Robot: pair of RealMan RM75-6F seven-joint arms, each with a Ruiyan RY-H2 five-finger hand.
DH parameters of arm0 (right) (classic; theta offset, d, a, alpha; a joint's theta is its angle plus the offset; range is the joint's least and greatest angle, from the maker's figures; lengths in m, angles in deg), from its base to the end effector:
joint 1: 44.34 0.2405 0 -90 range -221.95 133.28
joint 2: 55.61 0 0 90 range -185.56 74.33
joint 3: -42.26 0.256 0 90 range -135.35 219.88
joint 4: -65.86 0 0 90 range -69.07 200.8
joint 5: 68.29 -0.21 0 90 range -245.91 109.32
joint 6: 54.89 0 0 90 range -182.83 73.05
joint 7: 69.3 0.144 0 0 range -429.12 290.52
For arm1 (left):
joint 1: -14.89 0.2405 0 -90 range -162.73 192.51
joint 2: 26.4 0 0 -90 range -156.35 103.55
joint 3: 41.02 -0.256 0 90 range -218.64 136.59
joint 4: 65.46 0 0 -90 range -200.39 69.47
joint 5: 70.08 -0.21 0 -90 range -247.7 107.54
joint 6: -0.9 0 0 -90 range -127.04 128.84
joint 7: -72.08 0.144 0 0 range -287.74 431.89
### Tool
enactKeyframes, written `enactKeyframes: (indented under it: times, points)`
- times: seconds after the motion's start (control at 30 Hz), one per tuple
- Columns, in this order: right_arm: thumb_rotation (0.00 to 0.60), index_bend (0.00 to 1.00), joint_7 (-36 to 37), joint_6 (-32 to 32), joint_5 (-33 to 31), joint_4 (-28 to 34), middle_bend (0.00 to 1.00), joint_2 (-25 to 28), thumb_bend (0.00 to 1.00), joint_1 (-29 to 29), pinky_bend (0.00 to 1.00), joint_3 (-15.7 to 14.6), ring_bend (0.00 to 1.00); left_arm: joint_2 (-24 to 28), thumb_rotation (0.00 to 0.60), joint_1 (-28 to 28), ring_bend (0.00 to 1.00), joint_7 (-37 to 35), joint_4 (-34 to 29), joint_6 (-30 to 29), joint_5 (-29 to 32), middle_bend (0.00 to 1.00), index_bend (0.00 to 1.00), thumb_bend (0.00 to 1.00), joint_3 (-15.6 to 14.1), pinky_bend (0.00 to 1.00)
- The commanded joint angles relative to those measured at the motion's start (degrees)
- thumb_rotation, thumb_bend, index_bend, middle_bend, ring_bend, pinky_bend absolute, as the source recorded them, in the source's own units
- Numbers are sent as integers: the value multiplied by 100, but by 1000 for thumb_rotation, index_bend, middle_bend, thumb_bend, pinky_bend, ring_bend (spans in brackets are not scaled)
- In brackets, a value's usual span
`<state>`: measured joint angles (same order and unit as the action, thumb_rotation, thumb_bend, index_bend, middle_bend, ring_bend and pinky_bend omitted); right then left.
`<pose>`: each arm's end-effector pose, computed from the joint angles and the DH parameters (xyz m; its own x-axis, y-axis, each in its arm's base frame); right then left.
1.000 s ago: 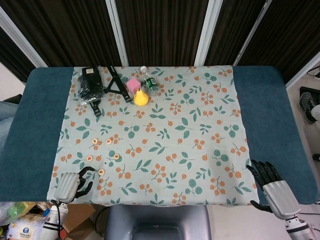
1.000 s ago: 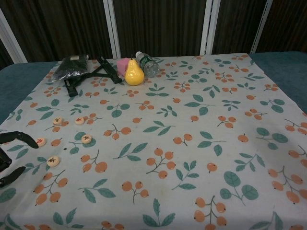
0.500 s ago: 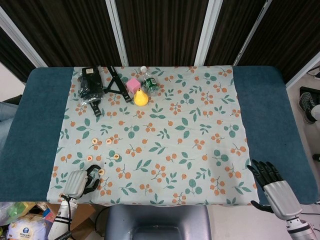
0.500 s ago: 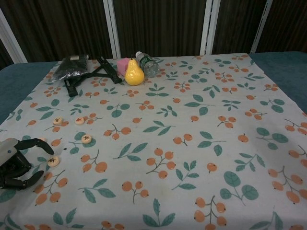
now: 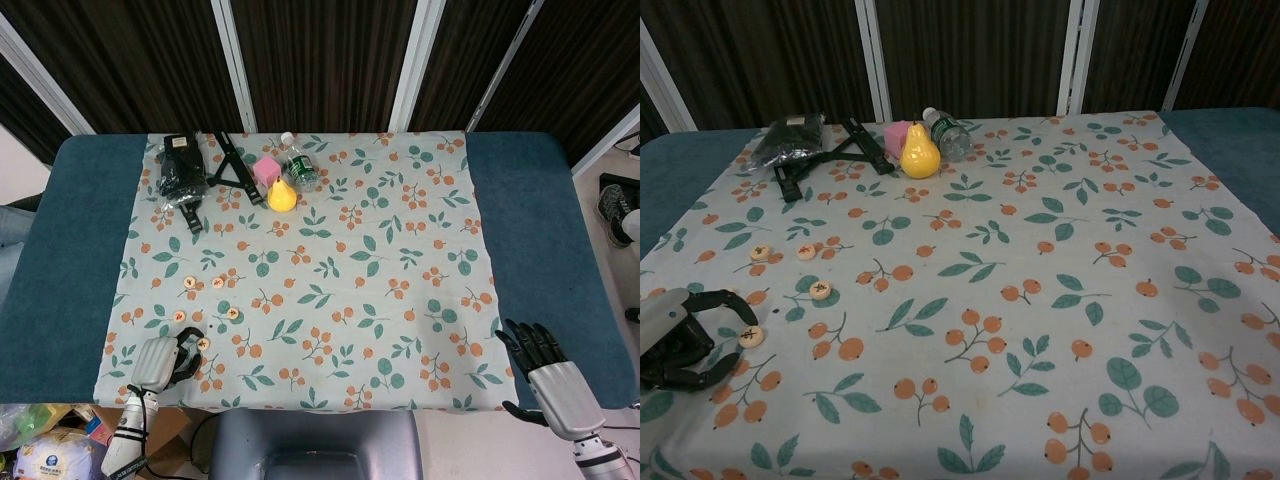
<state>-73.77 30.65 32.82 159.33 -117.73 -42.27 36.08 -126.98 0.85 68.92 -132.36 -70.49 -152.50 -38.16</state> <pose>-0.2946 -0.1272 0.1351 0.4940 -0.1504 0.8564 -0.8599 -0.2301 0.4556 -0.2807 0.2212 -0.0456 0.1687 0.2288 0.9587 0.9850 -0.0753 -0.1553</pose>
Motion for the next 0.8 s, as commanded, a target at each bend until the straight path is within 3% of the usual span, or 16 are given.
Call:
enactKeyframes:
  times: [0.03,0.57,0.8]
  points:
    - [600,0,-3,1,-2,1,0,-1,204,-1,54,2,0,-15,600,-20,1000,-39,31,10,-8,1000,391,416,-8,1000]
    - [600,0,5,3,-16,0,0,0,205,-2,54,11,0,-112,600,-92,1000,-50,91,-74,0,1000,494,416,41,1000]
    - [600,0,26,20,-27,6,0,9,205,-10,54,17,0,67,600,-169,1000,-78,-81,-177,113,1000,501,416,306,1000]
